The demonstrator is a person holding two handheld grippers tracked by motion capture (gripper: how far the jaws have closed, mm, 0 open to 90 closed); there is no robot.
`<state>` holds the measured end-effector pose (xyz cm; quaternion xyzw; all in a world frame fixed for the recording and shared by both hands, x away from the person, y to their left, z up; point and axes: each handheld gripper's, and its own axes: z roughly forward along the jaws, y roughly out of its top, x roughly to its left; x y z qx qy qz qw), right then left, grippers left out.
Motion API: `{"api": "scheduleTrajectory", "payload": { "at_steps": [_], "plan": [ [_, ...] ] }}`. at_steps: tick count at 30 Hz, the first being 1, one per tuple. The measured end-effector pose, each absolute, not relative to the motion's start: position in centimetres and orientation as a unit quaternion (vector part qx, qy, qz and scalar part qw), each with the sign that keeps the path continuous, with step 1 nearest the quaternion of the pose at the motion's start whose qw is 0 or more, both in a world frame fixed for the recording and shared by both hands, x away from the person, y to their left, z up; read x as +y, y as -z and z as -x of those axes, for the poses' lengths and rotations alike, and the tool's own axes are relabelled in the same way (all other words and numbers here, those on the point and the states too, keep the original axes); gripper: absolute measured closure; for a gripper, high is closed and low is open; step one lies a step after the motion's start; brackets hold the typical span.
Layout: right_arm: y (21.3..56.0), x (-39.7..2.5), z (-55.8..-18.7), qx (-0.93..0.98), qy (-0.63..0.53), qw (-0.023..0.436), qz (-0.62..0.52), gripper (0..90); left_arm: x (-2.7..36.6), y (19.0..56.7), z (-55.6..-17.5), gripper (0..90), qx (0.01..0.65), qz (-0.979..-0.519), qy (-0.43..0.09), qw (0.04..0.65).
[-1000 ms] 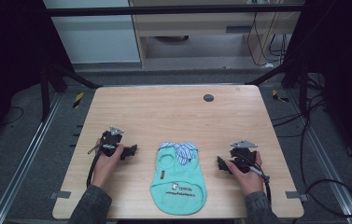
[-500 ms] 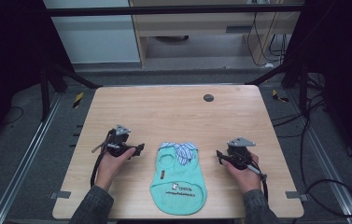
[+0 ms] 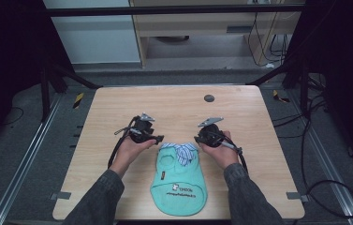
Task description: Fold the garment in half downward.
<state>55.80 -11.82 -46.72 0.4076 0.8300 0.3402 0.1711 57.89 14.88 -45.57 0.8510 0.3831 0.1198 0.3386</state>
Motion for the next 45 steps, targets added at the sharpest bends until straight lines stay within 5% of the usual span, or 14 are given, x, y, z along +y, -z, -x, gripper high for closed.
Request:
{"api": "scheduleTrajectory", "payload": {
  "at_steps": [8,23,33,45],
  "plan": [
    [47.8,-10.7,-56.3,0.837,-0.32,0.138,-0.422,62.3,13.5,47.0,-57.9,42.3,0.377,-0.866,-0.103,0.312],
    [48.6,-9.7,-56.3,0.849,-0.298,0.115,-0.421,57.1,13.7,48.5,-57.7,39.5,0.372,-0.873,-0.09,0.302],
    [48.3,-9.0,-55.7,0.868,-0.29,0.091,-0.393,78.0,13.5,48.5,-56.7,72.0,0.347,-0.881,-0.07,0.314],
    [47.2,-9.3,-55.2,0.878,-0.292,0.089,-0.37,84.1,13.6,47.5,-56.5,84.9,0.326,-0.889,-0.056,0.318]
  ]
}}
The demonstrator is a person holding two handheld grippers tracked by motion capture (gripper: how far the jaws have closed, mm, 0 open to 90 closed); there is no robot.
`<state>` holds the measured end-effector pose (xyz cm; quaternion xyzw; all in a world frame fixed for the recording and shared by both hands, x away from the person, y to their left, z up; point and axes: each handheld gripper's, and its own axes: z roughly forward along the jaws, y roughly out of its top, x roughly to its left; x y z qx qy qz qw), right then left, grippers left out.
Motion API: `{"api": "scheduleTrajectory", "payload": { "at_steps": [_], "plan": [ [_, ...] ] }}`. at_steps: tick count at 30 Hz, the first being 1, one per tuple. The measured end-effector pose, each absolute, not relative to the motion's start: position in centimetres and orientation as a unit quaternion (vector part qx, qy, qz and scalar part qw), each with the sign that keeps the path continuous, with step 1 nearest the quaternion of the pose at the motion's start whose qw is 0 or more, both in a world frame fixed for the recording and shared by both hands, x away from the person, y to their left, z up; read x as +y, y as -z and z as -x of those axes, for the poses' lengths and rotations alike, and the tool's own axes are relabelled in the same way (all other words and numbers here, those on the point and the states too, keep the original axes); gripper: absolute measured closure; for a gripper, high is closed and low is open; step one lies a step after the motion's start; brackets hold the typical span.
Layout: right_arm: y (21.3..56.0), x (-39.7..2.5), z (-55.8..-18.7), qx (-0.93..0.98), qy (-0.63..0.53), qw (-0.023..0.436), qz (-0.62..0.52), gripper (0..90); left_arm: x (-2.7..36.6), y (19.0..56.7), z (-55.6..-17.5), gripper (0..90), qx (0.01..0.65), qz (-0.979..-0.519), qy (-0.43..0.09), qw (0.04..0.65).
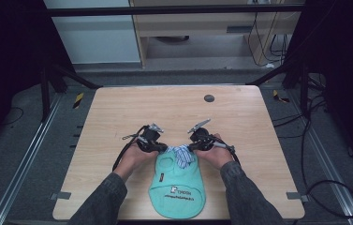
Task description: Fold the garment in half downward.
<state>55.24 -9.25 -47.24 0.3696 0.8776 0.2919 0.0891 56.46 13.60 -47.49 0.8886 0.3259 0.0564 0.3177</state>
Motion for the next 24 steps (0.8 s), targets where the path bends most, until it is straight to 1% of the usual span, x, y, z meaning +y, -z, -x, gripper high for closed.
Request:
{"api": "scheduleTrajectory", "payload": {
  "at_steps": [5,13,24],
  "plan": [
    [45.3,-9.5,-54.9,0.88,-0.304,0.102,-0.35,84.1,13.8,45.7,-56.5,85.4,0.314,-0.889,-0.058,0.329],
    [43.2,-10.0,-54.7,0.884,-0.307,0.114,-0.332,84.1,13.5,43.5,-56.6,85.6,0.296,-0.891,-0.069,0.338],
    [41.6,-10.8,-54.9,0.883,-0.315,0.123,-0.326,84.3,12.8,41.5,-57.0,85.7,0.277,-0.897,-0.082,0.335]
  ]
}}
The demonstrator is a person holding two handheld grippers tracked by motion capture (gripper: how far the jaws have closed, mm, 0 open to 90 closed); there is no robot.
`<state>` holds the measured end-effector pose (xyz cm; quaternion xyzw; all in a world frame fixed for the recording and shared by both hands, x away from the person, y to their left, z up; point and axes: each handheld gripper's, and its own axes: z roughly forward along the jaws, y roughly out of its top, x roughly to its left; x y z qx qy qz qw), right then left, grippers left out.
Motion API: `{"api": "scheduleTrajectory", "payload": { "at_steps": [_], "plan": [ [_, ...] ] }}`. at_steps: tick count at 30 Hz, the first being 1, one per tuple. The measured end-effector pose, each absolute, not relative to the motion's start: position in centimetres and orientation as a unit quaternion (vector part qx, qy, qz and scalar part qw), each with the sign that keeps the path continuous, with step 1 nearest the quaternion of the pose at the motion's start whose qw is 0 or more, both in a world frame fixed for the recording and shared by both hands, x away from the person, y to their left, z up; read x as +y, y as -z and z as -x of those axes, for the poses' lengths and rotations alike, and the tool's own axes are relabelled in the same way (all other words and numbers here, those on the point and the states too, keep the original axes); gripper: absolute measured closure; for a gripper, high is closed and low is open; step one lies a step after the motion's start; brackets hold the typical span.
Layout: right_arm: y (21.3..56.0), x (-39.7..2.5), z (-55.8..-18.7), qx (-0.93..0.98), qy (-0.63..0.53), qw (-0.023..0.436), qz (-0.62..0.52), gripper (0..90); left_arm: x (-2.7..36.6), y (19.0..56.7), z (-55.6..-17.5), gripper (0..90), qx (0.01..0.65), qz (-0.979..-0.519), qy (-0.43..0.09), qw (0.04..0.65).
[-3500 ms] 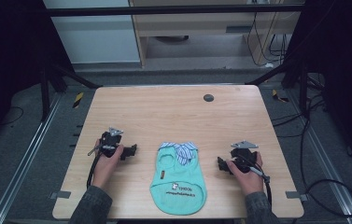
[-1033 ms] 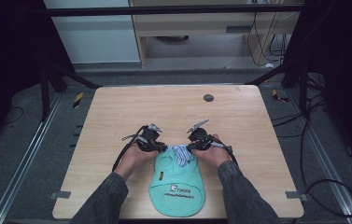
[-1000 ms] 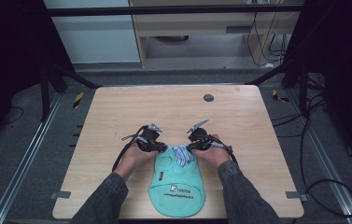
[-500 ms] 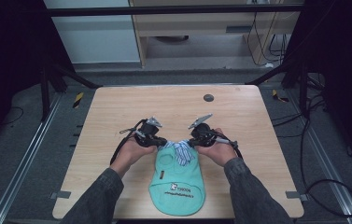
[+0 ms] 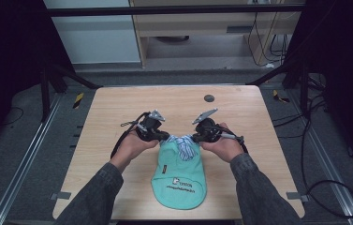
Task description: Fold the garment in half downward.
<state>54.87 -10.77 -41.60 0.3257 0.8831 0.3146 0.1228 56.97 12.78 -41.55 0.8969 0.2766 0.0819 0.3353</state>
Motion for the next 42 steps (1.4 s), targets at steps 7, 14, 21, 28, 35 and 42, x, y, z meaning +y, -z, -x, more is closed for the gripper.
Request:
{"api": "scheduleTrajectory", "payload": {
  "at_steps": [7,14,21,28,35,42],
  "plan": [
    [40.2,-11.3,-55.1,0.885,-0.312,0.132,-0.319,84.3,12.5,40.4,-57.4,85.7,0.271,-0.896,-0.084,0.341],
    [39.2,-11.5,-55.5,0.885,-0.313,0.138,-0.317,84.2,12.2,39.3,-57.9,85.7,0.264,-0.9,-0.091,0.336],
    [38.7,-11.7,-55.7,0.886,-0.313,0.143,-0.312,84.2,11.9,38.6,-58.0,85.8,0.259,-0.901,-0.1,0.335],
    [38.0,-11.6,-56.0,0.886,-0.311,0.147,-0.31,84.1,12.0,38.2,-58.2,85.7,0.258,-0.9,-0.102,0.335],
    [37.3,-11.4,-56.3,0.887,-0.31,0.153,-0.306,84.1,12.0,37.3,-58.5,85.7,0.258,-0.9,-0.112,0.333],
    [36.8,-11.5,-56.6,0.886,-0.313,0.159,-0.303,84.1,11.9,36.8,-58.7,85.8,0.256,-0.899,-0.118,0.335]
  ]
}}
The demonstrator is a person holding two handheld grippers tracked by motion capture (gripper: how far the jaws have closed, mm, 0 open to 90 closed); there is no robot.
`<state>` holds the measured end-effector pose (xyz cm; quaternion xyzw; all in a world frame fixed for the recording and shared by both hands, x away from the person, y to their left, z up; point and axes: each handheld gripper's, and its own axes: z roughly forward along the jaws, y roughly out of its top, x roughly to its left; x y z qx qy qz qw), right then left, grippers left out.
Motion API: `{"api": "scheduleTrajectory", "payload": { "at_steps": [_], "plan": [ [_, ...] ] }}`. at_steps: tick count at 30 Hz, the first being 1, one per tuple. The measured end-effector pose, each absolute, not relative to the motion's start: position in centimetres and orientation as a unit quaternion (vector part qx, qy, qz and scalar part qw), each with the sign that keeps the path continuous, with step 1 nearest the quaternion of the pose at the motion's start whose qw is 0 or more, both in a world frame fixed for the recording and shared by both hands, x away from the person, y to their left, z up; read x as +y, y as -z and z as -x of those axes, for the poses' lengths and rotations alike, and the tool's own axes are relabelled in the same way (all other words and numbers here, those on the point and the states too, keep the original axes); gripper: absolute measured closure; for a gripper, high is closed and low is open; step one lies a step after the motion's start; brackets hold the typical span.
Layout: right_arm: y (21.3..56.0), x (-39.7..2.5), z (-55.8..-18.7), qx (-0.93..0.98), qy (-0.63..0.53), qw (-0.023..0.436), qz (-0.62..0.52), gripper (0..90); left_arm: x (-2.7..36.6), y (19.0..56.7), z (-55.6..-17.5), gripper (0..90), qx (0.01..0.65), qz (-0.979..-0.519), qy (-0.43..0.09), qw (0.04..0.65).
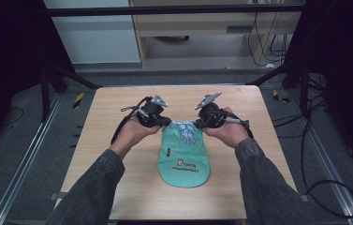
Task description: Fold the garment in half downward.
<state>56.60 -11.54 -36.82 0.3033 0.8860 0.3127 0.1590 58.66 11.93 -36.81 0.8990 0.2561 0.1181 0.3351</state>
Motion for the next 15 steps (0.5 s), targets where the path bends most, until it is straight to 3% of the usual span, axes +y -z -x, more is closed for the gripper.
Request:
{"api": "scheduleTrajectory", "payload": {
  "at_steps": [15],
  "plan": [
    [36.1,-11.71,-56.74,0.885,-0.313,0.169,-0.299,84.1,11.69,36.04,-58.91,85.8,0.247,-0.899,-0.13,0.338]
  ]
}}
